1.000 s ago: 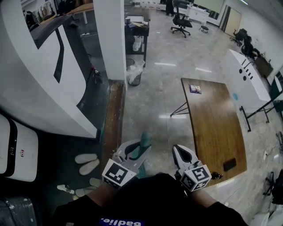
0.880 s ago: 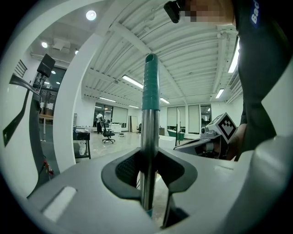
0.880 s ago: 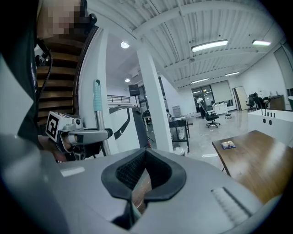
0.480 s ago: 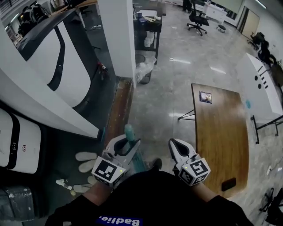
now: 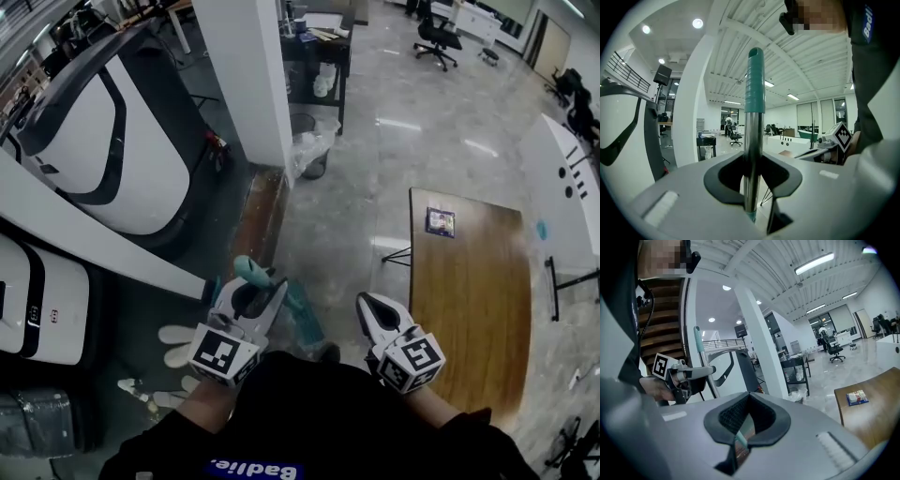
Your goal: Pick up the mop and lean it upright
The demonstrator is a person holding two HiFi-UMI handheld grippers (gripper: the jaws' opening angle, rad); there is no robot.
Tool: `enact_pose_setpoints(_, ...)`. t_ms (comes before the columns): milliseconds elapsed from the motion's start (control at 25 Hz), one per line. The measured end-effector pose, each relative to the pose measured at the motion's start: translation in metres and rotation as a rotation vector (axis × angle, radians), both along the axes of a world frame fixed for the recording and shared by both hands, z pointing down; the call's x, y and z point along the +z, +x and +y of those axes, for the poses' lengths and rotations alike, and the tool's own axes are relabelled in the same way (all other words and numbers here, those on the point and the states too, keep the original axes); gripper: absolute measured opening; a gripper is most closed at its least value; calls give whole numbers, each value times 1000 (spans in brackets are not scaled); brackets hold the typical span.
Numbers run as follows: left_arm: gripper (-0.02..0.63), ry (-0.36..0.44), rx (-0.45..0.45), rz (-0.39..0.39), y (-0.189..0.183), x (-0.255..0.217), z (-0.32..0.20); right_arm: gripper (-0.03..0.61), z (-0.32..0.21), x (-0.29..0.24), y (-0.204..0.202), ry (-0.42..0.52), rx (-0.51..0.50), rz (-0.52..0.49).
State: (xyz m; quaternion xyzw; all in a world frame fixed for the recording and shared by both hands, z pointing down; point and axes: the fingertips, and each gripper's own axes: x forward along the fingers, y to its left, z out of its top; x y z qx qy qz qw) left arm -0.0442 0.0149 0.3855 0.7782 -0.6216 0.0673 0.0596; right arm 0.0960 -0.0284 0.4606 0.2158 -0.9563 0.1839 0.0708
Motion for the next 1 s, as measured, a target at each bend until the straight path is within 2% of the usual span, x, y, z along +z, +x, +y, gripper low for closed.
enact_pose_setpoints(280, 115, 44, 49, 4, 0, -17, -55, 5, -39, -2, -6, -13, 22, -2)
enact_pose_setpoints(440, 115, 42, 73, 20, -14, -17, -84, 5, -61, 0, -22, -6, 45, 18)
enact_pose_setpoints(520, 115, 40, 94, 34, -24, -15, -99, 5, -75, 2, -34, -5, 61, 34)
enact_pose_setpoints(760, 115, 56, 241, 86, -54, 1, -143, 5, -125, -4, -83, 10, 134, 70)
enact_pose_setpoints(1000, 115, 62, 336, 101, -94, 6, -180, 5, -165, -16, -138, 35, 196, 83)
